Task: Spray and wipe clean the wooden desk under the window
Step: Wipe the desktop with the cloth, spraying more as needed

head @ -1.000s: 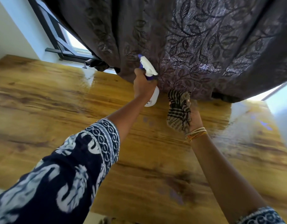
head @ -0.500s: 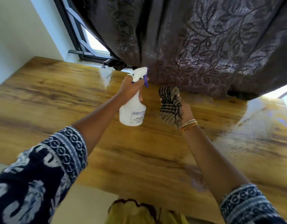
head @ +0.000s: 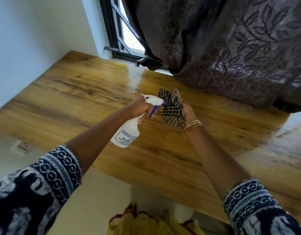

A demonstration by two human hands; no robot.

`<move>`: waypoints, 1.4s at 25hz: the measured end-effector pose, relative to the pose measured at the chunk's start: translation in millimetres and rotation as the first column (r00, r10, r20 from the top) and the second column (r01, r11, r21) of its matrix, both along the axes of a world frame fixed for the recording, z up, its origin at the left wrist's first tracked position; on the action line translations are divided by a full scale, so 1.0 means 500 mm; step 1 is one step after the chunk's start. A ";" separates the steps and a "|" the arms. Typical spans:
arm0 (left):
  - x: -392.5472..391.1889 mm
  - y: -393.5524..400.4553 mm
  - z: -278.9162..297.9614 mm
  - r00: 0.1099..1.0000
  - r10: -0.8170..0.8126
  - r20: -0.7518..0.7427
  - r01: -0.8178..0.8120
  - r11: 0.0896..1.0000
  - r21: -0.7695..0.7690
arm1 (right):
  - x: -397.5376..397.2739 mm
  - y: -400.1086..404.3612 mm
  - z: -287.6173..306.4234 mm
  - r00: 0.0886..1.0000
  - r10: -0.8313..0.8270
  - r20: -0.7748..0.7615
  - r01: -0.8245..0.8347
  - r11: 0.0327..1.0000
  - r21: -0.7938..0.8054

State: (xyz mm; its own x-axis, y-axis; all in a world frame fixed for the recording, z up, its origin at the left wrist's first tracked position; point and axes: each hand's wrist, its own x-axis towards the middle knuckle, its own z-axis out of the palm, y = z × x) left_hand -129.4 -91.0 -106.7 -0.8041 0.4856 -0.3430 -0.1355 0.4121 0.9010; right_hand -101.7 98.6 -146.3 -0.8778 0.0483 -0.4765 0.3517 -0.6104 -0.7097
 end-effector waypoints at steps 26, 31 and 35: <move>-0.144 -0.181 0.020 0.892 0.401 -0.208 -0.364 0.911 0.195 | -0.104 -0.062 -0.033 0.988 0.122 -0.099 -0.141 0.966 -0.215; -0.128 -0.202 -0.012 0.832 0.474 -0.288 -0.479 0.876 0.057 | -0.085 -0.072 -0.044 0.994 0.105 -0.030 -0.109 0.974 -0.200; -0.041 -0.186 -0.064 0.674 0.662 -0.329 -0.694 0.720 0.027 | -0.048 -0.062 -0.056 0.973 0.231 -0.031 -0.148 0.716 0.683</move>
